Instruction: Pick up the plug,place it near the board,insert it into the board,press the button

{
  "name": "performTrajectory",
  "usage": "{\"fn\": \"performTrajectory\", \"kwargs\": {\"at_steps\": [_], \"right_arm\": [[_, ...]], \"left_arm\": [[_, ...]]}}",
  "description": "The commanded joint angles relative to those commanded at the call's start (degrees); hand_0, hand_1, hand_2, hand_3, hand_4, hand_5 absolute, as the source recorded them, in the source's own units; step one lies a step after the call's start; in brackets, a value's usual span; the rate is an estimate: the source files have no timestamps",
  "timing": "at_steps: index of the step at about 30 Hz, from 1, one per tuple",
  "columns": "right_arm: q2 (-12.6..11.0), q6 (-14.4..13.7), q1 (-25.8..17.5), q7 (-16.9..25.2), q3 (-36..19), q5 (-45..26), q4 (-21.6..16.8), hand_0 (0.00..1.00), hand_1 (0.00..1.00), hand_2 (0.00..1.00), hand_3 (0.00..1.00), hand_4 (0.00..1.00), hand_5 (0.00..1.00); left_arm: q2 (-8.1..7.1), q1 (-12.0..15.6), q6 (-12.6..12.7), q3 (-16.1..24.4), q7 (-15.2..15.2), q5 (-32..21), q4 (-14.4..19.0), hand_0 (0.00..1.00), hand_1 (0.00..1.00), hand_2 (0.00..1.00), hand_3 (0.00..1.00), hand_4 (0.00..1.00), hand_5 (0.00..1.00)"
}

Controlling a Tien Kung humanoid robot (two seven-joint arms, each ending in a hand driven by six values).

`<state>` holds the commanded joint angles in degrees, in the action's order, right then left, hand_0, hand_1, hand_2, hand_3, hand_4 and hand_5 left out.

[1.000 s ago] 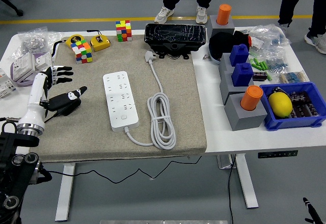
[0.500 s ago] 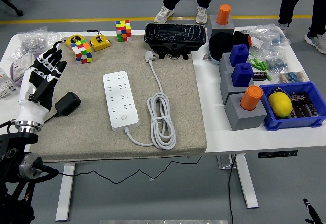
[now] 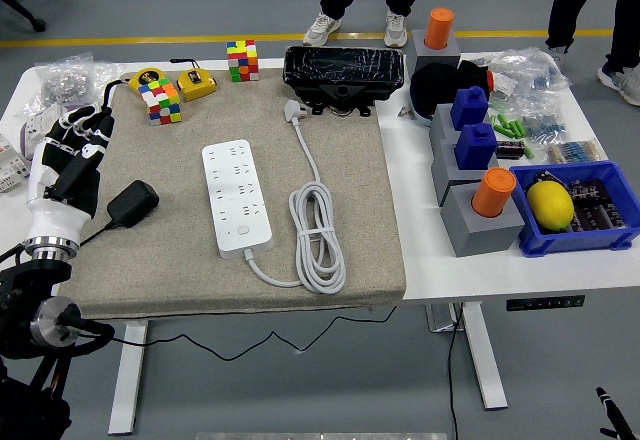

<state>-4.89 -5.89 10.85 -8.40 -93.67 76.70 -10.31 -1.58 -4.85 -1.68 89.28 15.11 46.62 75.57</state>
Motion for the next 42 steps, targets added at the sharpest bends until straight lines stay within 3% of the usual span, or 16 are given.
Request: {"fn": "performTrajectory", "kwargs": {"at_steps": [11,13,18,22,26,30,36,37,42], "right_arm": [[-0.09,-0.11,0.04,0.02,0.05,-0.11,0.0,0.998,0.862,0.777,0.84,0.998,0.998],[-0.04,-0.12,-0.05,-0.05,-0.16,0.12,0.0,0.998,0.863,0.777,0.841,0.998,0.998],[-0.05,-0.11,-0.27,-0.16,-0.54,0.53,0.0,0.998,0.863,0.777,0.841,0.998,0.998],[-0.04,-0.09,-0.18,-0.07,-0.47,0.36,0.0,0.998,0.863,0.777,0.84,0.998,0.998],[0.03,-0.11,-0.09,0.06,-0.33,0.16,0.0,0.998,0.863,0.777,0.841,0.998,0.998],[0.11,-0.1,-0.1,0.05,-0.39,0.25,0.0,0.998,0.863,0.777,0.841,0.998,0.998],[-0.04,-0.04,-0.22,-0.11,-0.31,0.29,0.0,0.998,0.863,0.777,0.841,0.998,0.998],[-0.07,-0.03,-0.22,-0.13,-0.27,0.27,0.0,0.998,0.863,0.777,0.84,0.998,0.998],[-0.18,-0.05,-0.15,-0.14,-0.18,0.13,0.0,0.998,0.863,0.777,0.84,0.998,0.998]], "left_arm": [[0.25,-0.43,-0.89,-0.3,-0.19,-2.2,-0.27,0.957,0.774,0.494,0.432,0.756,0.002],[0.28,-0.3,-2.47,-0.66,0.07,-4.51,-0.22,0.96,0.772,0.491,0.427,0.754,0.002],[0.39,-0.1,-10.51,-2.09,0.04,-16.25,0.83,0.96,0.772,0.491,0.427,0.754,0.002],[0.34,-0.61,-12.74,-2.48,-0.16,-25.5,1.55,0.955,0.75,0.477,0.429,0.753,0.002],[0.55,-0.96,-14.17,-3.0,-0.28,-30.11,1.77,0.946,0.729,0.463,0.426,0.748,0.002],[0.94,-1.1,-14.97,-3.51,-0.3,-34.26,2.12,0.946,0.729,0.463,0.426,0.748,0.002],[1.27,-1.15,-14.94,-3.06,-0.36,-36.51,1.83,0.927,0.708,0.455,0.416,0.734,0.002],[1.31,-1.14,-14.21,-2.93,-0.42,-36.89,1.76,0.858,0.65,0.416,0.415,0.72,0.002],[1.15,-1.02,-10.85,-2.93,-0.44,-37.72,1.57,0.858,0.65,0.416,0.415,0.72,0.002]]}}
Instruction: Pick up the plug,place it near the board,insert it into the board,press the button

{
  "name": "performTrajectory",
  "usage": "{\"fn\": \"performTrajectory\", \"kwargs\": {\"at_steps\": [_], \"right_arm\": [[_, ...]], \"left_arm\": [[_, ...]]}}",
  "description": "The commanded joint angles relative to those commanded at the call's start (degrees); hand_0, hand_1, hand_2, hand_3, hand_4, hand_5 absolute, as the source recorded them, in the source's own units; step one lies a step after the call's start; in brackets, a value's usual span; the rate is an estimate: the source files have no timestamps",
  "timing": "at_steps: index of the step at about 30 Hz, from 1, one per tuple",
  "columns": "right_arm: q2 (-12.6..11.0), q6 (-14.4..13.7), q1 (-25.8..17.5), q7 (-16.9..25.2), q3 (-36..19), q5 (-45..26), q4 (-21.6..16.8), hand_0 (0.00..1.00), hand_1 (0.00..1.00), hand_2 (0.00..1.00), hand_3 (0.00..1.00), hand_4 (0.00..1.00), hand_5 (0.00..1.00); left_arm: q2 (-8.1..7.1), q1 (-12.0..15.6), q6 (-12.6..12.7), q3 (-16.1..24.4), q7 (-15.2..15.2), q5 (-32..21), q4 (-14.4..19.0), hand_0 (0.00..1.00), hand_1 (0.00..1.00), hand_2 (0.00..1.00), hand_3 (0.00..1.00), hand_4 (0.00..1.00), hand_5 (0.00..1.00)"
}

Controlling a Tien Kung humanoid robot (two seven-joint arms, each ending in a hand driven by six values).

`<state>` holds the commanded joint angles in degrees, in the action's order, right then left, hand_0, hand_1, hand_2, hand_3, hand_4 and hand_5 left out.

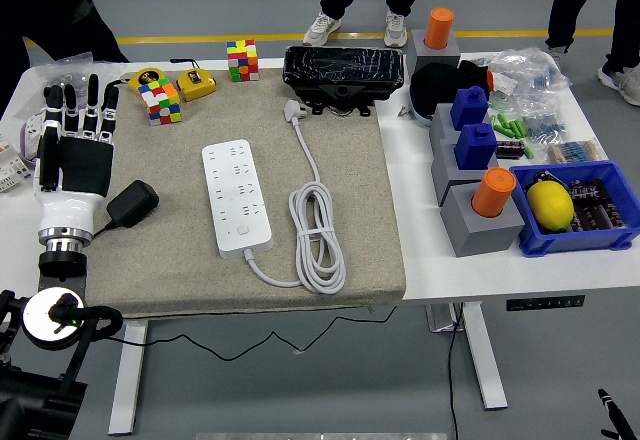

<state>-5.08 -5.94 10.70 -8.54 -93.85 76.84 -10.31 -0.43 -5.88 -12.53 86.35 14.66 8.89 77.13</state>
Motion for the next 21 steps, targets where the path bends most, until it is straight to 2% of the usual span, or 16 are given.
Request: {"fn": "performTrajectory", "kwargs": {"at_steps": [1,11,21], "right_arm": [[-0.01,-0.01,0.01,0.01,-0.01,0.0,0.0,0.998,0.863,0.777,0.84,0.998,0.998],[-0.03,0.04,-0.07,0.0,0.18,-0.16,0.0,0.998,0.863,0.777,0.84,0.998,0.998],[-0.11,-0.02,0.08,-0.05,0.14,-0.29,0.0,0.998,0.863,0.777,0.84,0.998,0.998]], "left_arm": [[0.0,0.01,0.35,0.06,0.05,0.19,-0.06,0.749,0.499,0.348,0.419,0.711,0.002],[-0.2,0.14,1.64,0.69,0.32,2.66,0.09,0.73,0.472,0.337,0.414,0.706,0.002],[-0.13,0.05,0.73,0.49,0.5,3.78,0.15,0.74,0.492,0.347,0.431,0.711,0.002]]}}
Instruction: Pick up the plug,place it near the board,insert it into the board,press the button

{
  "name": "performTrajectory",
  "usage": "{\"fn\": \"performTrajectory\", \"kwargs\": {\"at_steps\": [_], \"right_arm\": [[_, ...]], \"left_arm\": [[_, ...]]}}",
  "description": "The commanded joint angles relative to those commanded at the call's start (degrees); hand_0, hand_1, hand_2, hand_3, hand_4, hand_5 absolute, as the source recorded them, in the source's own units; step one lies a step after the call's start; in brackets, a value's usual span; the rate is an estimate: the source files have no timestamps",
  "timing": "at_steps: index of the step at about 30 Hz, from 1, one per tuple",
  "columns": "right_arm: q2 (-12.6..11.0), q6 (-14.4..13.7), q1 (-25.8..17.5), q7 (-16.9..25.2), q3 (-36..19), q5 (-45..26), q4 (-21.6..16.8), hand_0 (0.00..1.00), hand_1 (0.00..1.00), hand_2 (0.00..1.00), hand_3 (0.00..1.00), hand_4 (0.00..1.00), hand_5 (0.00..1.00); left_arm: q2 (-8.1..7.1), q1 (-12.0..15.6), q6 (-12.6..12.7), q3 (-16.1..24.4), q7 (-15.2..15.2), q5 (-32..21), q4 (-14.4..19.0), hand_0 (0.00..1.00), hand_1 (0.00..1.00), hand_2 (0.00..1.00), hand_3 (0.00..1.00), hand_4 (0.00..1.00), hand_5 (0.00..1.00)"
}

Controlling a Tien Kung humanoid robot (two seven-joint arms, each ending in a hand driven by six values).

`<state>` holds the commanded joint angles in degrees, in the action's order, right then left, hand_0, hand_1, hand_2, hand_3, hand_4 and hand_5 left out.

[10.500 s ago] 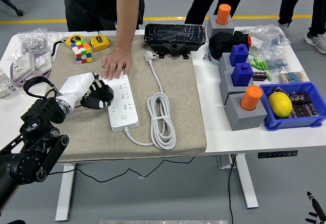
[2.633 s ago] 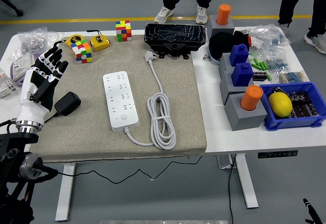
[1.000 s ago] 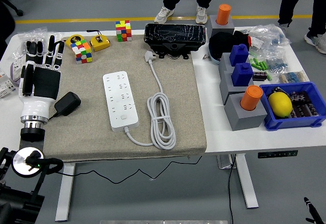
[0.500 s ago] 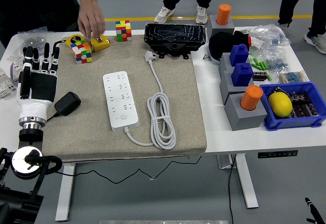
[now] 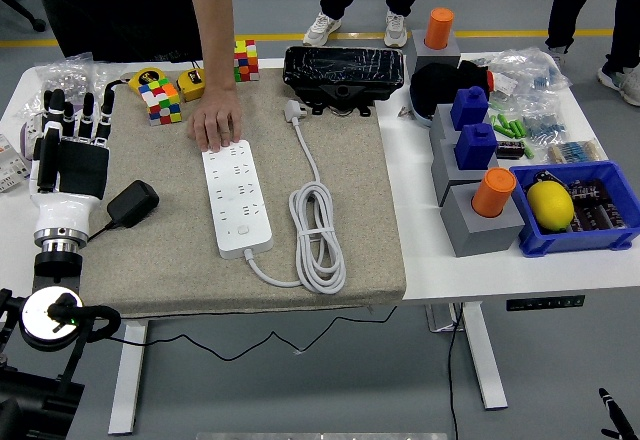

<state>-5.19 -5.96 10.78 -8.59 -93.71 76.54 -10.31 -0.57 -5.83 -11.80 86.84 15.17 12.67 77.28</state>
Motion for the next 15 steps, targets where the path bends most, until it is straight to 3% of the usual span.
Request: {"fn": "performTrajectory", "kwargs": {"at_steps": [3,4,9,10,15], "right_arm": [[0.0,0.0,0.05,-0.02,-0.03,-0.01,0.0,0.998,0.863,0.777,0.84,0.998,0.998],[0.0,-0.01,0.07,0.0,0.01,-0.07,0.0,0.998,0.862,0.777,0.838,0.998,0.998],[0.0,-0.02,0.18,0.1,0.06,-0.15,0.0,0.998,0.862,0.777,0.838,0.998,0.998],[0.01,0.0,0.18,0.12,0.1,-0.2,0.0,0.998,0.863,0.778,0.839,0.998,0.998],[-0.04,0.02,0.22,0.07,0.01,-0.14,0.0,0.998,0.863,0.778,0.839,0.998,0.998]], "left_arm": [[-0.06,-0.11,-1.35,-0.23,0.14,0.4,-0.01,0.74,0.492,0.347,0.431,0.711,0.002],[-0.06,-0.15,-1.67,-0.29,0.19,0.46,-0.04,0.778,0.643,0.49,0.456,0.922,0.05],[-0.09,-0.16,-3.24,-0.9,0.29,0.76,-0.39,0.778,0.643,0.49,0.456,0.922,0.05],[-0.06,-0.15,-3.88,-1.14,0.39,0.66,-0.4,0.827,0.827,0.704,0.518,0.998,0.224],[-0.02,-0.27,-5.14,-1.6,0.68,0.75,-0.41,0.827,0.827,0.704,0.518,0.998,0.224]]}}
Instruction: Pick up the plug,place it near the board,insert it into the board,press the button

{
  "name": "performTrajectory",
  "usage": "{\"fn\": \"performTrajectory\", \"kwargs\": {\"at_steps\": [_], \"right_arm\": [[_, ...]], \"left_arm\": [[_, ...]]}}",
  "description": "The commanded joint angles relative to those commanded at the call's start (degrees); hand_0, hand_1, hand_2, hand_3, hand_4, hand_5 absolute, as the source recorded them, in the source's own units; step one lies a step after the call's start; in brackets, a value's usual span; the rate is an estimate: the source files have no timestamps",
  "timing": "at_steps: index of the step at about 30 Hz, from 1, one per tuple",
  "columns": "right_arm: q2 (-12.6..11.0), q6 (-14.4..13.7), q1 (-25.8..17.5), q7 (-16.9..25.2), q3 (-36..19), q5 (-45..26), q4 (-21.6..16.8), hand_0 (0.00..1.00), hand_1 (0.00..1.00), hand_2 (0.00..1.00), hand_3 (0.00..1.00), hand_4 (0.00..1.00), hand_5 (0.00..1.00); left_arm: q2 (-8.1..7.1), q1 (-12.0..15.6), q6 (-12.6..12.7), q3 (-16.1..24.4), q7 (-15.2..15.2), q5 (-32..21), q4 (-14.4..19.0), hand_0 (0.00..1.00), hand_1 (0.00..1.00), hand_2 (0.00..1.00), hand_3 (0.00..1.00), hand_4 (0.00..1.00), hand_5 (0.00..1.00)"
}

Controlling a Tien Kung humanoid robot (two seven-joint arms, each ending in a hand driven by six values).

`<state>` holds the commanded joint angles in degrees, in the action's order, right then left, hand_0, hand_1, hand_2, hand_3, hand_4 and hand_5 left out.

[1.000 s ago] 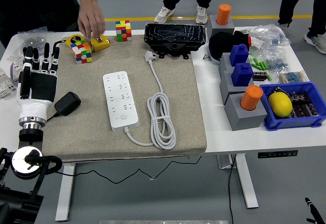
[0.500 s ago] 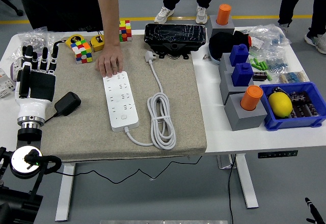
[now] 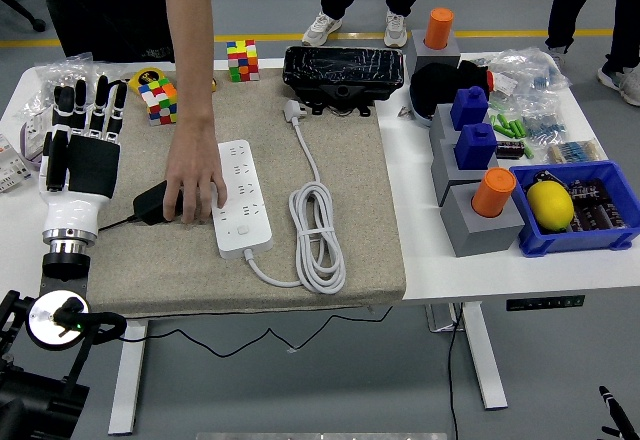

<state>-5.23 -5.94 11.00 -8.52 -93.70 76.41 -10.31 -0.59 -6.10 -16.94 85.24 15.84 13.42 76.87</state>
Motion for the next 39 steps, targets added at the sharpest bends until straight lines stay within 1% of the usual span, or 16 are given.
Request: {"fn": "performTrajectory", "kwargs": {"at_steps": [1,6,7,12,13,16,18,19,24,25,28,30,31,32,37,39], "right_arm": [[-0.02,0.0,0.0,-0.01,-0.01,0.01,0.0,0.998,0.863,0.778,0.84,0.998,0.998],[-0.05,-0.02,0.0,-0.03,-0.09,0.03,0.0,0.998,0.863,0.778,0.84,0.998,0.998],[-0.03,-0.02,-0.01,-0.04,-0.14,0.06,0.0,0.998,0.863,0.778,0.838,0.998,0.998],[0.05,-0.02,-0.01,0.05,-0.16,0.08,0.0,0.998,0.863,0.778,0.838,0.998,0.998],[0.06,-0.02,0.0,0.07,-0.15,0.07,0.0,0.998,0.863,0.778,0.839,0.998,0.998],[-0.04,-0.02,0.13,0.27,-0.07,-0.06,0.0,0.998,0.863,0.778,0.839,0.998,0.998],[0.02,0.11,0.09,0.31,-0.06,-0.2,0.0,0.998,0.863,0.778,0.839,0.998,0.998],[0.2,0.27,-0.07,0.26,-0.18,0.05,0.0,0.998,0.863,0.779,0.839,0.998,0.998],[0.31,0.28,-0.18,0.24,-0.44,0.23,0.0,0.998,0.863,0.779,0.839,0.998,0.998],[0.28,0.26,-0.03,0.29,-0.42,0.3,0.0,0.998,0.863,0.779,0.839,0.998,0.998],[0.14,0.17,0.25,0.3,-0.36,0.25,0.0,0.998,0.863,0.779,0.839,0.998,0.998],[0.08,0.16,0.32,0.21,-0.45,0.42,0.0,0.998,0.863,0.779,0.839,0.998,0.998],[0.08,0.17,0.33,0.17,-0.45,0.45,0.0,0.998,0.862,0.779,0.839,0.998,0.998],[0.08,0.18,0.34,0.1,-0.4,0.44,0.0,0.998,0.862,0.779,0.839,0.998,0.998],[0.17,0.09,0.41,0.09,-0.1,0.29,0.0,0.998,0.862,0.779,0.839,0.998,0.998],[0.22,0.08,0.4,0.11,-0.01,0.24,0.0,0.998,0.862,0.779,0.839,0.998,0.998]], "left_arm": [[-0.02,-0.04,-0.15,-0.02,0.04,0.04,-0.04,0.915,0.973,0.909,0.846,0.998,0.349],[-0.03,-0.06,-1.09,-0.1,0.15,0.5,-0.16,0.915,0.973,0.909,0.846,0.998,0.349],[-0.04,-0.03,-1.32,-0.06,0.11,1.31,-0.15,0.998,0.998,0.998,0.998,0.998,0.461],[-0.17,-0.18,-0.54,0.81,-0.24,6.64,-0.37,0.998,0.998,0.998,0.998,0.998,0.461],[-0.18,-0.19,-0.4,0.95,-0.21,7.17,-0.42,0.998,0.998,0.998,0.998,0.998,0.633],[-0.36,-0.19,1.69,1.89,-0.09,10.52,-0.42,0.998,0.998,0.998,0.998,0.998,0.633],[-1.21,-0.18,5.82,3.19,-0.4,15.11,-0.44,0.998,0.998,0.998,0.998,0.998,0.633],[-2.01,-0.5,7.56,3.35,-0.87,17.65,-0.37,0.984,0.961,0.939,0.962,0.998,0.739],[-4.61,-1.59,14.04,4.29,-4.78,29.09,1.44,0.984,0.961,0.939,0.962,0.998,0.739],[-5.61,-1.94,16.16,4.36,-6.57,31.69,2.4,0.956,0.946,0.934,0.964,0.998,0.642],[-7.04,-2.65,19.36,4.62,-10.32,38.77,3.68,0.956,0.946,0.934,0.964,0.998,0.642],[-7.89,-3.34,20.04,4.7,-12.61,43.61,4.25,0.956,0.946,0.934,0.964,0.998,0.642],[-8.38,-3.77,20.08,4.65,-13.9,46.22,4.54,0.996,0.998,0.994,0.998,0.998,0.564],[-8.83,-4.16,20.06,4.59,-15.68,48.45,4.8,0.996,0.998,0.994,0.998,0.998,0.564],[-10.42,-5.05,15.95,4.62,-24.0,60.74,6.82,0.998,0.998,0.998,0.998,0.998,0.556],[-10.6,-5.11,14.96,4.54,-25.66,65.07,7.41,0.998,0.998,0.998,0.998,0.998,0.556]]}}
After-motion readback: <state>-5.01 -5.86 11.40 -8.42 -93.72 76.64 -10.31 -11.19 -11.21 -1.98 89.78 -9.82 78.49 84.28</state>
